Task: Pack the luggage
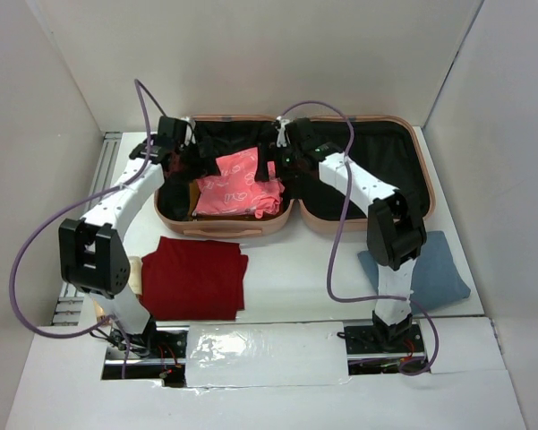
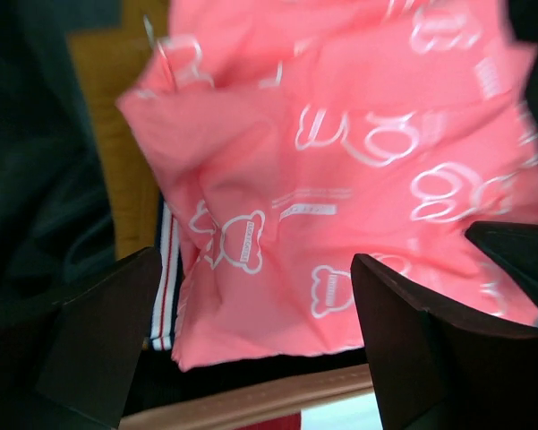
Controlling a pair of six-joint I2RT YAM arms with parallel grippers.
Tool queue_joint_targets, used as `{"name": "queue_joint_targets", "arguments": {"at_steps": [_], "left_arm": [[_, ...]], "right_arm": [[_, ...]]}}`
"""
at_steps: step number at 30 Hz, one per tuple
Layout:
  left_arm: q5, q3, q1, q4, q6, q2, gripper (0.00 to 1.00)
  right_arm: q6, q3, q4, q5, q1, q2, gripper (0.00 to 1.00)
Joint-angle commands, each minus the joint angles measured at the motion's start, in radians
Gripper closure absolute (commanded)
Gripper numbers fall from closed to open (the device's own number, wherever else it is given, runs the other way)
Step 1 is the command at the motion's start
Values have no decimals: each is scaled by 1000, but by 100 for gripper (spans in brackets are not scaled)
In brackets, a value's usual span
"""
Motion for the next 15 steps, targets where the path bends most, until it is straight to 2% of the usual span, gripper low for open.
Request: {"name": "queue_joint_targets", "arguments": {"at_steps": [1,5,8,14,15], "left_arm": [[-105,84,2,-61,-38,-80,0],[-187,120,-41,-127,-63,-90,0],[-132,130,-70,-118,-60,-81,0],[-44,6,-113,-18,-72,-48,0],[-44,-8,-113,-18,-72,-38,0]], "right_arm": [[-1,78,-49,91,3,-89,0],[17,92,-25,81,-6,-122,0],[47,106,28,28,-6,-122,5],[74,151,57,-134,40,-8,34],[85,151,57,-134,40,5,43]]}}
